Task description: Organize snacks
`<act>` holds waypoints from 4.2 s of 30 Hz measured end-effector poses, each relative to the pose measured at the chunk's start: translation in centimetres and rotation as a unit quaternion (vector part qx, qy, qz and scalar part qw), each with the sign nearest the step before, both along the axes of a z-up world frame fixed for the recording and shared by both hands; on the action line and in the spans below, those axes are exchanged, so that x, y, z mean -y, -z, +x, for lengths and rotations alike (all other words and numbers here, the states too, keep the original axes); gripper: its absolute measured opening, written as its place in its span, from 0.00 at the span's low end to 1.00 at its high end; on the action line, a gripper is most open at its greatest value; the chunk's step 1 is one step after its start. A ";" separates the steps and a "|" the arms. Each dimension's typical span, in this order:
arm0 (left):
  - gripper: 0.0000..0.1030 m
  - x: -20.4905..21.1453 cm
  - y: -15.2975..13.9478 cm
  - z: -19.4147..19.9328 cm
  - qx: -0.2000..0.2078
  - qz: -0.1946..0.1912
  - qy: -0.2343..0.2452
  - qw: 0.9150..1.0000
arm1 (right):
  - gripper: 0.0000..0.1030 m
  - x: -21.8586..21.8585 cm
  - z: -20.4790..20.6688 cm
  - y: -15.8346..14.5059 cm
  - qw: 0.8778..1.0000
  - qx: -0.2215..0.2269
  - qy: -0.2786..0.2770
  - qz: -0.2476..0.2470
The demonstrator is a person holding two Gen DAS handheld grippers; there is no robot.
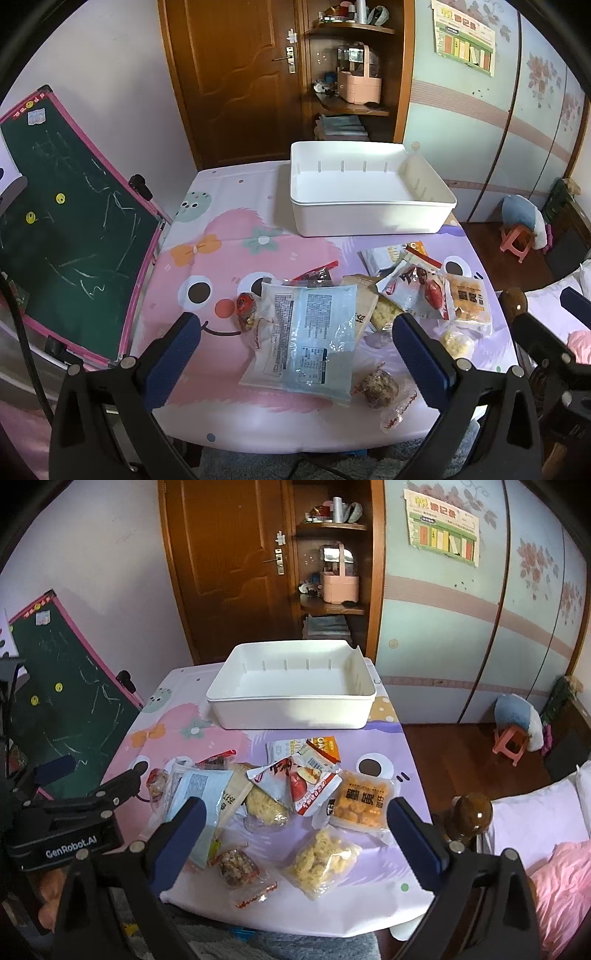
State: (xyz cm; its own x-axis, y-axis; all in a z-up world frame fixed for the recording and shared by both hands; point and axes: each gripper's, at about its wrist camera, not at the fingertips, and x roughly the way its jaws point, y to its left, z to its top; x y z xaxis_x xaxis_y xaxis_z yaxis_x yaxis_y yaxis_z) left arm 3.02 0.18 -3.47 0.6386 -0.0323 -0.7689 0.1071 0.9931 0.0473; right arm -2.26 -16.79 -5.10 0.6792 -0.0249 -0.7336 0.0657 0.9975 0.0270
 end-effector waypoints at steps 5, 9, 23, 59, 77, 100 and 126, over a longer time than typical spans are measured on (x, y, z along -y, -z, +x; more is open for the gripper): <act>1.00 -0.1 0.0 0.2 -0.003 -0.001 -0.002 1.000 | 0.96 0.4 0.3 0.1 1.000 -0.006 0.003 0.013; 1.00 -0.3 0.0 0.4 -0.004 -0.002 -0.001 1.000 | 0.96 0.4 0.4 0.2 1.000 -0.009 -0.003 0.018; 1.00 -0.3 0.7 1.1 -0.018 -0.006 -0.001 1.000 | 0.96 0.3 0.8 0.6 1.000 -0.017 -0.001 0.010; 1.00 0.1 2.8 3.5 -0.071 0.000 -0.001 0.997 | 0.84 -0.2 2.5 2.2 0.999 -0.028 -0.039 -0.006; 1.00 -1.8 15.3 9.5 -0.279 -0.037 -0.018 0.959 | 0.84 1.4 11.1 8.8 0.989 -0.091 -0.094 -0.064; 1.00 0.6 18.6 12.9 -0.297 -0.017 -0.016 0.955 | 0.31 -0.5 13.7 14.7 0.969 -0.144 -0.167 -0.109; 0.45 0.1 7.0 9.2 -0.126 -0.066 0.046 0.989 | 0.12 1.4 11.8 6.7 0.988 -0.049 -0.147 0.000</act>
